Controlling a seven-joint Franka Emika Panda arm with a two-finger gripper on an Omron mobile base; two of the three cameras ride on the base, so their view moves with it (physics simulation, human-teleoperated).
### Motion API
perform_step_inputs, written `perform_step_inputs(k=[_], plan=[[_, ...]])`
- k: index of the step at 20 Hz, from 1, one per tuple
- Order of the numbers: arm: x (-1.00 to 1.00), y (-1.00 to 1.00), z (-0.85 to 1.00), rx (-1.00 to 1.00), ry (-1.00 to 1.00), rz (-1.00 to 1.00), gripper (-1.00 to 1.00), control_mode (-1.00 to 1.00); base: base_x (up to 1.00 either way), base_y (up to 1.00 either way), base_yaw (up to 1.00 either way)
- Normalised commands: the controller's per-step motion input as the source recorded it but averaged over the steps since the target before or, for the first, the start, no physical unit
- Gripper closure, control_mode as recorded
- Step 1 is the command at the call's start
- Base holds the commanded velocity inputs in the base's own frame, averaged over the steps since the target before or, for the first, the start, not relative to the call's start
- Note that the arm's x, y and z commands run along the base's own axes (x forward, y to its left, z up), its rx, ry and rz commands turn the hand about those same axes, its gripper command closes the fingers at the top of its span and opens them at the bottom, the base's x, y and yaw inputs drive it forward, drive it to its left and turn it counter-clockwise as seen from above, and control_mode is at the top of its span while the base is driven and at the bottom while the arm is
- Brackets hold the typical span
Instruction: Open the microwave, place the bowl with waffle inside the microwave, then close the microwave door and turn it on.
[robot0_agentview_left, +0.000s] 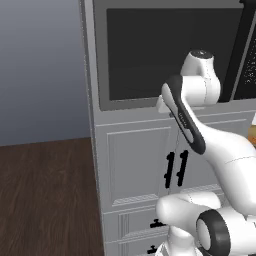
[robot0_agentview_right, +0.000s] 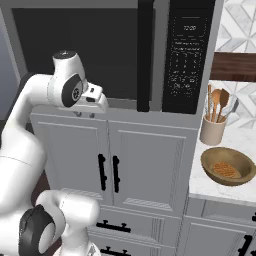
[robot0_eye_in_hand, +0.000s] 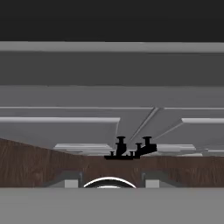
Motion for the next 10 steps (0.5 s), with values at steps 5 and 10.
perform_step_inputs(k=[5,10], plan=[[-0.62,0.0,-0.21,0.0,-0.03,0.01,-1.0,-1.0,0.0,0.0,0.0],[-0.91,0.0,-0.74,-0.04,-0.01,0.0,-1.0,-1.0,0.0,0.0,0.0]])
